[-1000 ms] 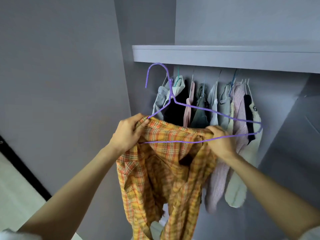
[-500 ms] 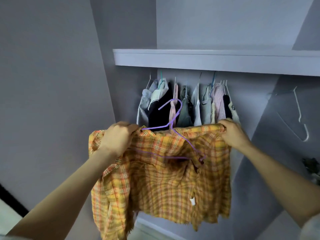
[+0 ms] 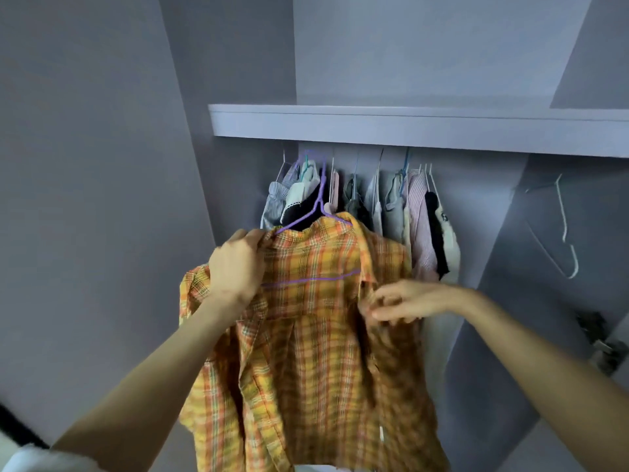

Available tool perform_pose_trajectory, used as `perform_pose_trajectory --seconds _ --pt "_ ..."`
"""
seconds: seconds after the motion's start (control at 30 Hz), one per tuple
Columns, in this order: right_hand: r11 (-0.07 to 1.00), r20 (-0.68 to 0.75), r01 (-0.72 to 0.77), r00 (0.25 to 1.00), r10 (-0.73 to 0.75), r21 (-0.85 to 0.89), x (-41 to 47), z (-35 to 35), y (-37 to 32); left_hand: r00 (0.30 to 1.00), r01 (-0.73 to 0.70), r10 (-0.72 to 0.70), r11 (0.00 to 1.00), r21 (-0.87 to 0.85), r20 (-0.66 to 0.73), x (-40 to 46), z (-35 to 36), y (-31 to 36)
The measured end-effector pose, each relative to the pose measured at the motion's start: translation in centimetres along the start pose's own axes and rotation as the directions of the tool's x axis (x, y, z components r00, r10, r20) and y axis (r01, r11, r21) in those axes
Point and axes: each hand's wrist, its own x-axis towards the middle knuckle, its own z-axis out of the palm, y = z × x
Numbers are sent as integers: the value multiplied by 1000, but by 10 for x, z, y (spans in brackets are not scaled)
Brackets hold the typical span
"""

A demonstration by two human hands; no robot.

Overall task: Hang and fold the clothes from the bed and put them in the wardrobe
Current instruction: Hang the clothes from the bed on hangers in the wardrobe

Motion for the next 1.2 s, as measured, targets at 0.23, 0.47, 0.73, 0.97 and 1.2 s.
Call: perform_pose_trajectory --seconds 0.23,0.47,0.73,0.97,1.2 --pt "959 -867 281 468 -172 -39 7 -21 -10 991 -134 134 972 -193 -13 -5 -6 4" --pt "932 -756 155 548 -357 -328 24 1 -37 982 -118 153 953 -279 109 -3 -14 5" --pt "858 -840 -39 234 -490 -512 39 30 -62 945 316 -119 575 -755 305 -4 -7 37" --pt "906 -887 110 186 -422 -408 28 13 -45 978 -34 105 931 -362 179 -4 -8 24" --pt "903 -874 261 264 -408 -342 17 9 -46 938 -158 228 952 -264 262 7 -3 23"
